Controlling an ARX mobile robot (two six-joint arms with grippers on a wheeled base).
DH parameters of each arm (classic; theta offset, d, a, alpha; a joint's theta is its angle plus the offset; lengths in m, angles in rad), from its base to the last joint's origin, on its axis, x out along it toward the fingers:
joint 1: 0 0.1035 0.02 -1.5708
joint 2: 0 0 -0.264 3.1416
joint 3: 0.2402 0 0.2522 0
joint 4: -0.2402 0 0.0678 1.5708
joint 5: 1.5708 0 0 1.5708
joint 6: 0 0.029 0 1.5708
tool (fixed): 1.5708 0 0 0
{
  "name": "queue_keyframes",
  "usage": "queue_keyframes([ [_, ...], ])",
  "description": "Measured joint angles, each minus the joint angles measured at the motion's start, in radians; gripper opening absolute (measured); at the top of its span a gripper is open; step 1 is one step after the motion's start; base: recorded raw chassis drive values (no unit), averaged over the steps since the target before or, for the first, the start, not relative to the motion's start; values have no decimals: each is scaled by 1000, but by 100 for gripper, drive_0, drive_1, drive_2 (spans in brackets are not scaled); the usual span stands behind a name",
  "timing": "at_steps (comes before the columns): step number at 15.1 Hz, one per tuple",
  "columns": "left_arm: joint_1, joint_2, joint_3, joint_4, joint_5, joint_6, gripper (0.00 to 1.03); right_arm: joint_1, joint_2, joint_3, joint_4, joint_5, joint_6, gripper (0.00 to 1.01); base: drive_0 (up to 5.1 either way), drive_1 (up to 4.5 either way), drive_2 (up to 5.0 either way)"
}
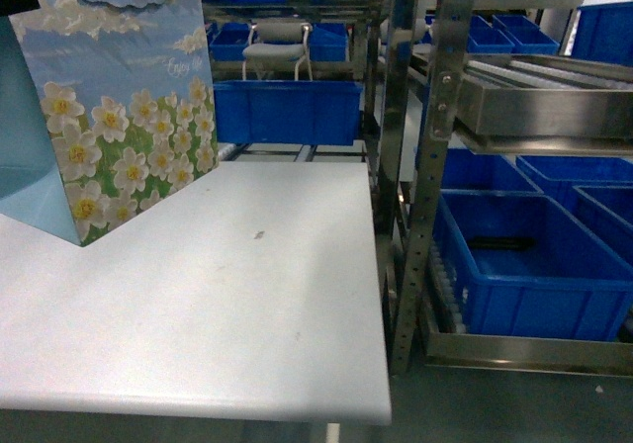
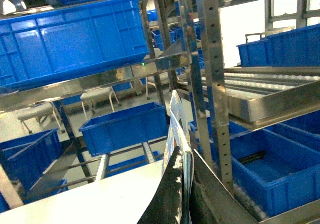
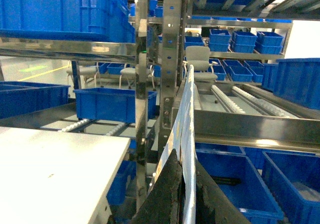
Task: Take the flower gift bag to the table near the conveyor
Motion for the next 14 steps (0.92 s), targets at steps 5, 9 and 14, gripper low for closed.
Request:
queue_keyframes([
  [5, 0, 0, 0, 0, 0, 0, 2, 0, 0, 0, 0, 0, 0, 3, -503, 240, 240],
  [9, 0, 0, 0, 0, -1, 0, 2, 0, 0, 0, -2, 0, 0, 3, -500, 241, 241],
  [14, 0, 0, 0, 0, -1, 0, 2, 0, 1, 0, -4, 0, 0, 3, -503, 238, 238],
])
